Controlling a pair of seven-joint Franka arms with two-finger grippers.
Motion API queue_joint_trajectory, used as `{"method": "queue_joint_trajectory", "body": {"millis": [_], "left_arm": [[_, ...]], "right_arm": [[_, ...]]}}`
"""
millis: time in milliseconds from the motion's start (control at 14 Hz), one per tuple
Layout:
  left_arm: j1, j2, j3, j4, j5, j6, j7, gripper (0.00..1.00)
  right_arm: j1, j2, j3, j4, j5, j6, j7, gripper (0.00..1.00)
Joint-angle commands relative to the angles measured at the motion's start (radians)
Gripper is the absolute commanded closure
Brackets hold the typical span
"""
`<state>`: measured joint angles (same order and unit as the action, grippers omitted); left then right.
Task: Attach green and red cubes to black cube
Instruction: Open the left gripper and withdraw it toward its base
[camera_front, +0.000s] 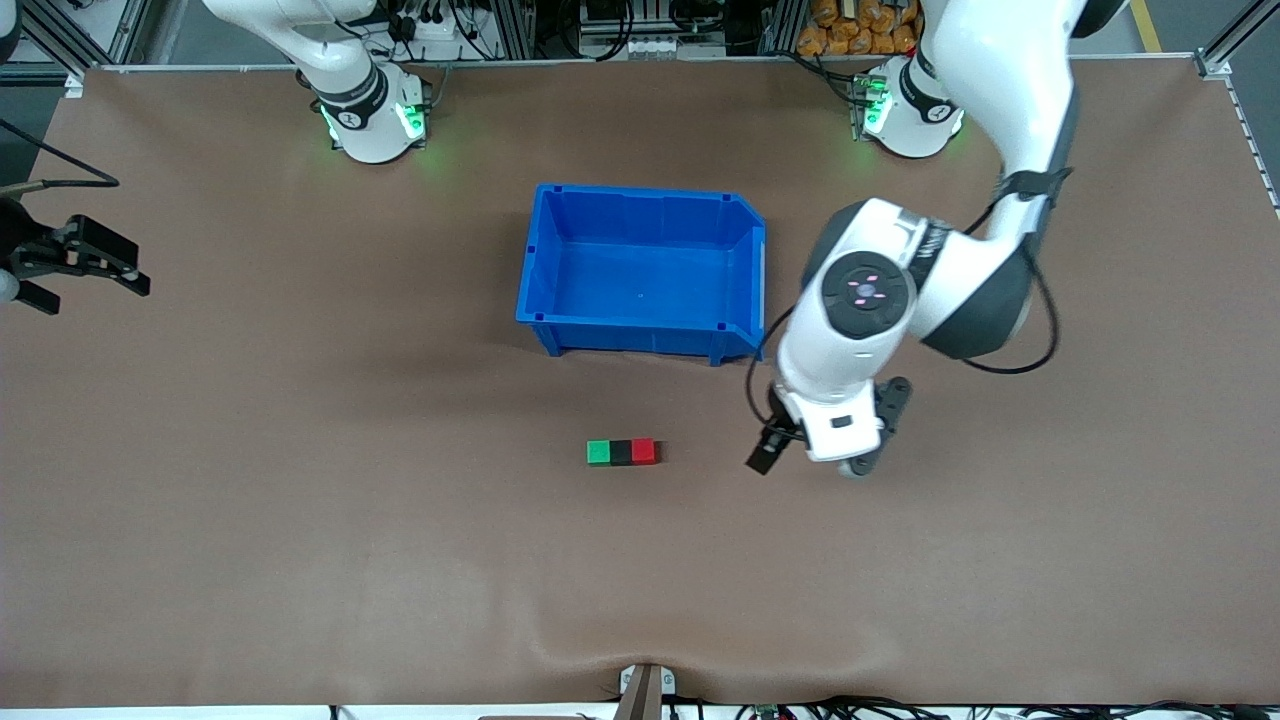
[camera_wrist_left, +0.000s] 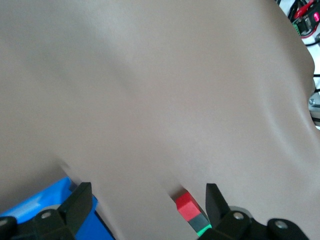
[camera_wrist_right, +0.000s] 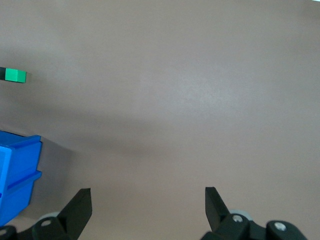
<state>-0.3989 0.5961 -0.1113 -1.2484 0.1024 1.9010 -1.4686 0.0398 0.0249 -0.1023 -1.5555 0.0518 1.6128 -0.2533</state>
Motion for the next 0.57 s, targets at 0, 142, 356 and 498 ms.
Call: {"method": "queue_joint_trajectory", "body": {"millis": [0, 142, 356, 498], "left_arm": [[0.044, -0.108, -0.007, -0.112, 0.02, -0.002, 0.117, 0.0], [0.078, -0.168, -0.008, -0.166, 0.02, -0.002, 0.213, 0.0], [0.115, -0.234, -0.01, -0.223, 0.019, -0.002, 0.292, 0.0], [0.127, -0.269, -0.011, -0.255, 0.019, -0.002, 0.342, 0.0]], "right_arm": [[-0.003, -0.031, -0.01, -0.003, -0.004, -0.065, 0.028, 0.0], [-0.017, -0.034, -0.016, 0.0, 0.006, -0.096, 0.044, 0.0], [-0.038, -0.059, -0.013, 0.0, 0.008, -0.12, 0.138, 0.0], [-0.038, -0.059, -0.013, 0.0, 0.008, -0.134, 0.14, 0.0]]}}
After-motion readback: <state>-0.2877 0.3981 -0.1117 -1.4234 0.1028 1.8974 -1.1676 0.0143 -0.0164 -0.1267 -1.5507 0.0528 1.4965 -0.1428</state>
